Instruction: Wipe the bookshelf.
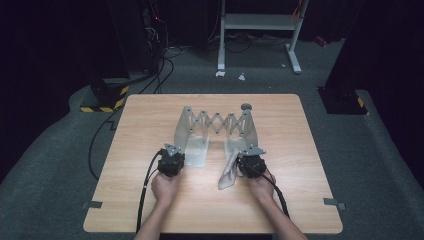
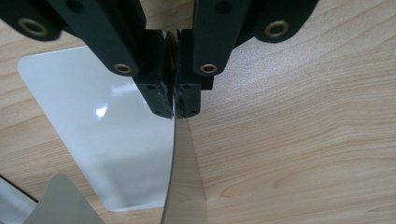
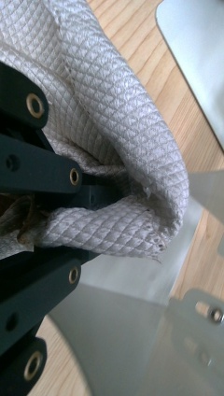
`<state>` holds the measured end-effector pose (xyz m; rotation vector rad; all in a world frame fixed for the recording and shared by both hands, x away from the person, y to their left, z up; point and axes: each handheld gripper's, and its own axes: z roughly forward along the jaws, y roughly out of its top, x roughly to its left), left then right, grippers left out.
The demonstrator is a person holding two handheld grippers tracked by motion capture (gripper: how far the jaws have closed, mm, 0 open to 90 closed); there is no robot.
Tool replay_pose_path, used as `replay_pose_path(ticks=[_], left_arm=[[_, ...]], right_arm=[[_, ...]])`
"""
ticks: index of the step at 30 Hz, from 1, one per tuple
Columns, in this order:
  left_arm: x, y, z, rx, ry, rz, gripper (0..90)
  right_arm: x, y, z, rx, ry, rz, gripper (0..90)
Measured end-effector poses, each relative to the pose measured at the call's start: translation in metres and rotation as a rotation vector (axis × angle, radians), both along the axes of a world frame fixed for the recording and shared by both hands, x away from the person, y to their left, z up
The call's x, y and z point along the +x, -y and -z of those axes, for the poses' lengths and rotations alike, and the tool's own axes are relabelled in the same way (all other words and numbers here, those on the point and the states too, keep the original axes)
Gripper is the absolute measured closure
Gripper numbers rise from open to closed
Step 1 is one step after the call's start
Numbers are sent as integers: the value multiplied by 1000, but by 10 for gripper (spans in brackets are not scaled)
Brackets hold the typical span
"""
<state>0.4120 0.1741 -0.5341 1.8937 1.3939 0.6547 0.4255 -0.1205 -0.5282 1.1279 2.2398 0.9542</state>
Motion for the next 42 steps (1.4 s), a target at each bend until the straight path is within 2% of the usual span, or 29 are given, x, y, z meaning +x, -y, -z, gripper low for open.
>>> replay_pose_path(ticks=[5,8,16,22,31,37,42], left_arm=[[0,0,0,-9,0,-3,845],[0,0,0,-10,0,-3,845],[0,0,0,-11,0,-3,846],[0,0,0,-11,0,-4,845],[0,0,0,-13,0,-4,845],[0,0,0,-11,0,-4,846],[0,0,0,-12,0,-3,846]], right_arm=[[5,-2,0,-5,-5,6,814],[7,1,-2,-28,-1,15,814],[11,12,-3,-50,4,40,814],[13,11,-3,-36,-6,57,815],[13,-3,-3,-14,1,39,815],[9,-14,-5,-12,23,9,815],[17,-14,-2,4,-11,20,815]])
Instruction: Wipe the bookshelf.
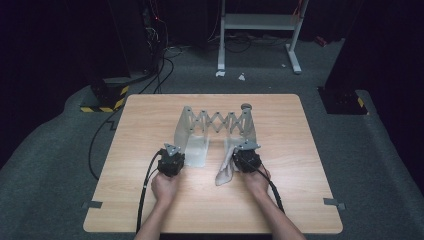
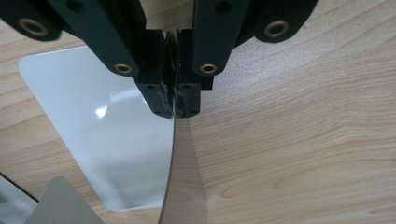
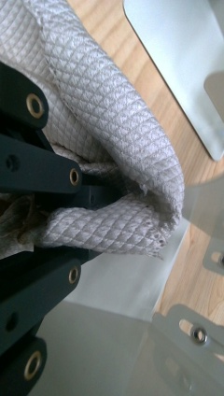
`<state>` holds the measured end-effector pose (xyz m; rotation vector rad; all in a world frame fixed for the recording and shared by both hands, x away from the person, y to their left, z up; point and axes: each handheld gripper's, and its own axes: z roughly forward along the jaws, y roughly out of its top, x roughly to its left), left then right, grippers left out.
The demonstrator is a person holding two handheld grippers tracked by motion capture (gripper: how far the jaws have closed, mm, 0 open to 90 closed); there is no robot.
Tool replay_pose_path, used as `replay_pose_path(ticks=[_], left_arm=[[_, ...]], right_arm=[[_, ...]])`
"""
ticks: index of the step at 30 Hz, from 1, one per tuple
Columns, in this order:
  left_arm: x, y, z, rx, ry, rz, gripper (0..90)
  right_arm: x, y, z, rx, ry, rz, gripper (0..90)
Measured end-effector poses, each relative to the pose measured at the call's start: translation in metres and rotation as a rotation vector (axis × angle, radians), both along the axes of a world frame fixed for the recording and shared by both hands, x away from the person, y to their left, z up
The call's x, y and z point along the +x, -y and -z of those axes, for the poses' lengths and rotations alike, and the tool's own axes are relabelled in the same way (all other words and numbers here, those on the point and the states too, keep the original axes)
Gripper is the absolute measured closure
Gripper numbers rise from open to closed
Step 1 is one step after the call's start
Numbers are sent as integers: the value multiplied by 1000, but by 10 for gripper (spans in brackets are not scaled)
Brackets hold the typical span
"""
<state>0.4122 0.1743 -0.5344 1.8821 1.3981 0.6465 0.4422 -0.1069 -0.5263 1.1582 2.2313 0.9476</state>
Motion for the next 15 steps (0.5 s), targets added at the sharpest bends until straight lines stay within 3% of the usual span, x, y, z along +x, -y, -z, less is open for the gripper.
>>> replay_pose_path(ticks=[4,15], left_arm=[[0,0,0,-4,-1,0,847],[0,-1,0,-7,-2,2,848]], right_arm=[[7,0,-2,-44,7,3,817],[17,19,-1,-42,6,63,817]])
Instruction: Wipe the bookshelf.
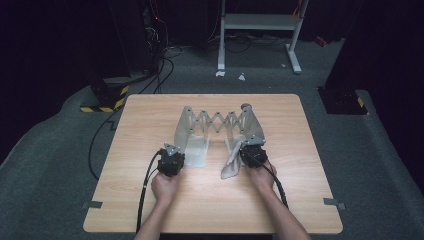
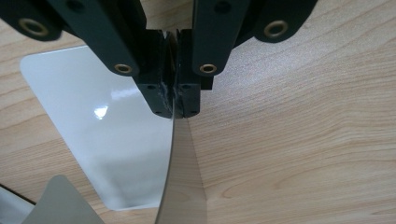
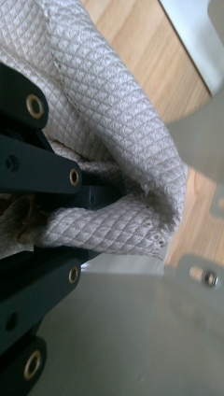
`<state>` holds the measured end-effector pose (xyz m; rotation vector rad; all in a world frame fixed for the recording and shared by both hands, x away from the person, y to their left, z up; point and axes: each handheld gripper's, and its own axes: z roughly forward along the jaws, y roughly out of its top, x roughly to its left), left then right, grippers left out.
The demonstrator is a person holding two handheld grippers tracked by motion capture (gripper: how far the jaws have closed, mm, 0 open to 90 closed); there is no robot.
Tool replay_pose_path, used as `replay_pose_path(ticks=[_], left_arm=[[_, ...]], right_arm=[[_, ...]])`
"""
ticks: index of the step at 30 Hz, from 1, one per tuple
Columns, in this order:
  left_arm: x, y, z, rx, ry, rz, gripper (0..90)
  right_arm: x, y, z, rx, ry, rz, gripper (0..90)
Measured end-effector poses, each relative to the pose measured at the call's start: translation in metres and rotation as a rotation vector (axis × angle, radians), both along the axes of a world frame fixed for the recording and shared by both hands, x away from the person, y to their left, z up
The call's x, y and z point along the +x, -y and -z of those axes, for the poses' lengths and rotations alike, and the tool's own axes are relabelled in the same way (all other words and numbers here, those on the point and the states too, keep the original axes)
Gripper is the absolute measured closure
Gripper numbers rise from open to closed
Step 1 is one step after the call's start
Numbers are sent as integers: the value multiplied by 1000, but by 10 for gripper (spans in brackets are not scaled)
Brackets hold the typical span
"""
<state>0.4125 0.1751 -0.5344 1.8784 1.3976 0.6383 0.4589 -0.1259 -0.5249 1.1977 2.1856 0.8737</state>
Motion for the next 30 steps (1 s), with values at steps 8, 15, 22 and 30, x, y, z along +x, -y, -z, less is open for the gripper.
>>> replay_pose_path(ticks=[8,15,22,30], left_arm=[[0,-1,0,-8,-5,2,852],[1,-2,0,-18,-8,4,853],[1,-2,0,-22,-10,6,853],[1,-2,0,-18,-7,6,853]], right_arm=[[8,-6,-2,20,-14,23,817],[23,-22,-2,31,-24,40,816],[35,-23,-4,12,-36,68,816],[38,-22,-17,63,-24,94,817]])
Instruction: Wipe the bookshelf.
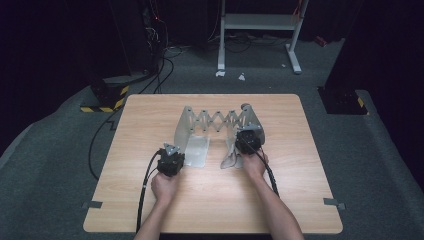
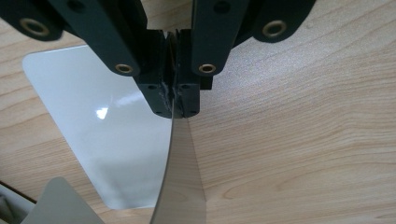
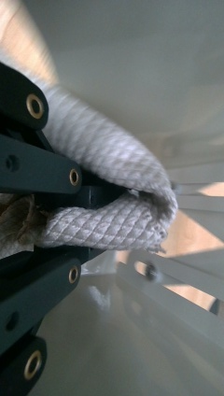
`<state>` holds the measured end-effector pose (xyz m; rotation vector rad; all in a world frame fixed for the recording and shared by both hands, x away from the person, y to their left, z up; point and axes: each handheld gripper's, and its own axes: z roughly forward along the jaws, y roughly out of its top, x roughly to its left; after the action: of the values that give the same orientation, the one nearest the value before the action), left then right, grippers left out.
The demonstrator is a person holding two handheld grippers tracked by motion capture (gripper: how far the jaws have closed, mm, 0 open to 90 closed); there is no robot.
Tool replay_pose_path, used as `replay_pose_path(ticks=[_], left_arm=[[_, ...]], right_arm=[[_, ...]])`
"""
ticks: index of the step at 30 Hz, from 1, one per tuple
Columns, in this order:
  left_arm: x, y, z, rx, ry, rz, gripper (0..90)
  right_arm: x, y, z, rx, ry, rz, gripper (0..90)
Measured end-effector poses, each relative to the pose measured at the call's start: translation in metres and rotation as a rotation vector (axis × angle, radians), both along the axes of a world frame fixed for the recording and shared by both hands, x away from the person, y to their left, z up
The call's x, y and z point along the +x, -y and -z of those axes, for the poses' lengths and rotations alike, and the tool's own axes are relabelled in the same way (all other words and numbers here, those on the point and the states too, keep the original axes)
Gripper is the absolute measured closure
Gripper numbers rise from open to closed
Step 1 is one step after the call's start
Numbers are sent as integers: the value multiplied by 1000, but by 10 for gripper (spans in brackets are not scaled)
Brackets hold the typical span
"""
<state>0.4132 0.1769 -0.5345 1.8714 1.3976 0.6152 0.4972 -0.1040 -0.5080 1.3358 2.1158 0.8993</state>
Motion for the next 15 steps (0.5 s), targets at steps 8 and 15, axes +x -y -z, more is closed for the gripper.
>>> replay_pose_path(ticks=[8,15], left_arm=[[0,0,0,0,0,0,854],[0,0,0,0,0,0,854]], right_arm=[[6,-3,-30,26,41,4,817],[4,-1,-49,74,85,6,817]])
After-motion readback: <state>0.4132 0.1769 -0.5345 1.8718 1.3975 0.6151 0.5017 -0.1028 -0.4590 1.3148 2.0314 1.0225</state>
